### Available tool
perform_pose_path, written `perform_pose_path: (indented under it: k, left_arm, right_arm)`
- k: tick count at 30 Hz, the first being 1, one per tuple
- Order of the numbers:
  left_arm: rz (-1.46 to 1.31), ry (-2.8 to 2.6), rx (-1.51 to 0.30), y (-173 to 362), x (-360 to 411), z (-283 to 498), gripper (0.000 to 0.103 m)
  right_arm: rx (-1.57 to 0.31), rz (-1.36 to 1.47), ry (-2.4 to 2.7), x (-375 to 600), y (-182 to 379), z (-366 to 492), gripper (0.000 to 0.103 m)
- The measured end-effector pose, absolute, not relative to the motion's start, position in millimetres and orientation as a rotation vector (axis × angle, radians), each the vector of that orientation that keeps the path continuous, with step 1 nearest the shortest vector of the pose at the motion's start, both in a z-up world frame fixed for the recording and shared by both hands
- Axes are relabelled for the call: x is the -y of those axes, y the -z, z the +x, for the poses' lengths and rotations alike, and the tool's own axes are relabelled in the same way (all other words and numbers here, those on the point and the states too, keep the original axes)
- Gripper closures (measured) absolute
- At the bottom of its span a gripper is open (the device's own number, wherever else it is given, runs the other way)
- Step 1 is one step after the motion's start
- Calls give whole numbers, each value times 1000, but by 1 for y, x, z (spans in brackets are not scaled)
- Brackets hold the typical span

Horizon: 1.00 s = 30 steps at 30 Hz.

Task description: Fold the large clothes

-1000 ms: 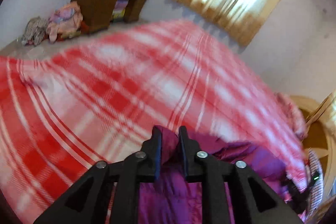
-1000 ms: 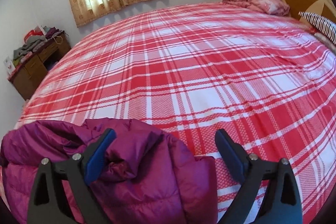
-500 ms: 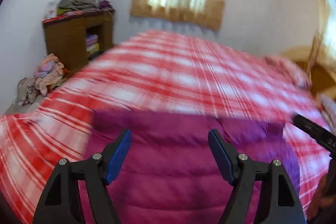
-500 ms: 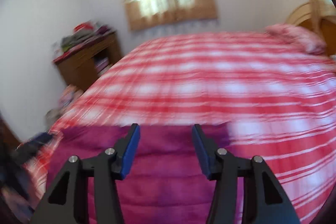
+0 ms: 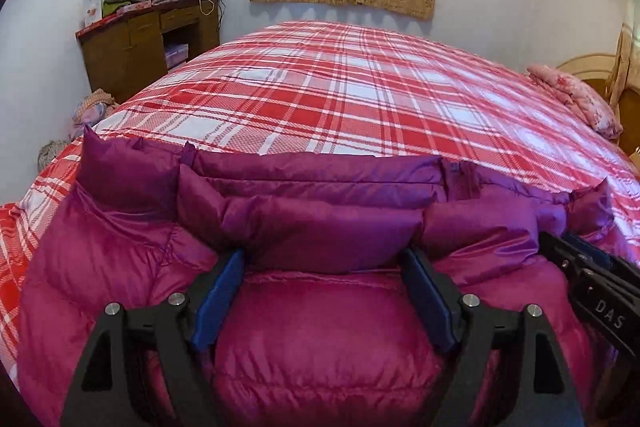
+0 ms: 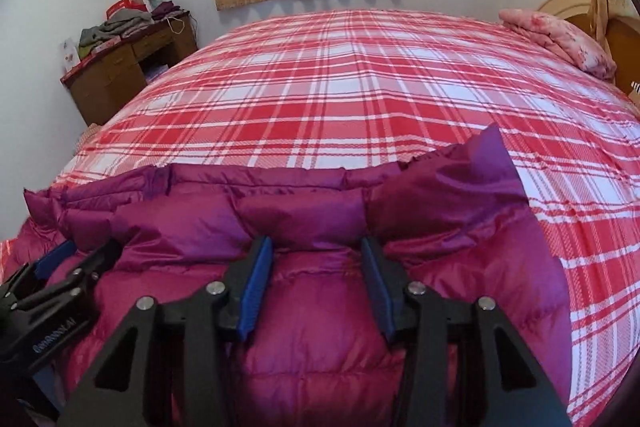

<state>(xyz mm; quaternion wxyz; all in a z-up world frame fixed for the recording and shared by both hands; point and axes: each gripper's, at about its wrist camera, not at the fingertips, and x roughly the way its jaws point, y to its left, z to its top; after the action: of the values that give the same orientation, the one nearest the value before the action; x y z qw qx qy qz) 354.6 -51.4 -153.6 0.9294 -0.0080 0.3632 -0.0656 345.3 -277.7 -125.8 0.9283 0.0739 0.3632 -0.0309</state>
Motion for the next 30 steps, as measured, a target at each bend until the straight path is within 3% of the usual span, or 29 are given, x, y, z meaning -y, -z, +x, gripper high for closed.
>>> perform_pose_path:
  k: [11, 17, 30]
  left_arm:
    - [20, 109, -776, 162, 56, 358, 20]
    - [30, 105, -772, 162, 58, 359, 20]
    - [98, 132, -839, 147, 58, 350, 20]
  right_arm:
    - [-715, 171, 198, 316, 98, 322, 55]
    - [-792, 254, 228, 357, 135, 319, 54]
    - [-837, 173, 260, 351, 129, 322, 53]
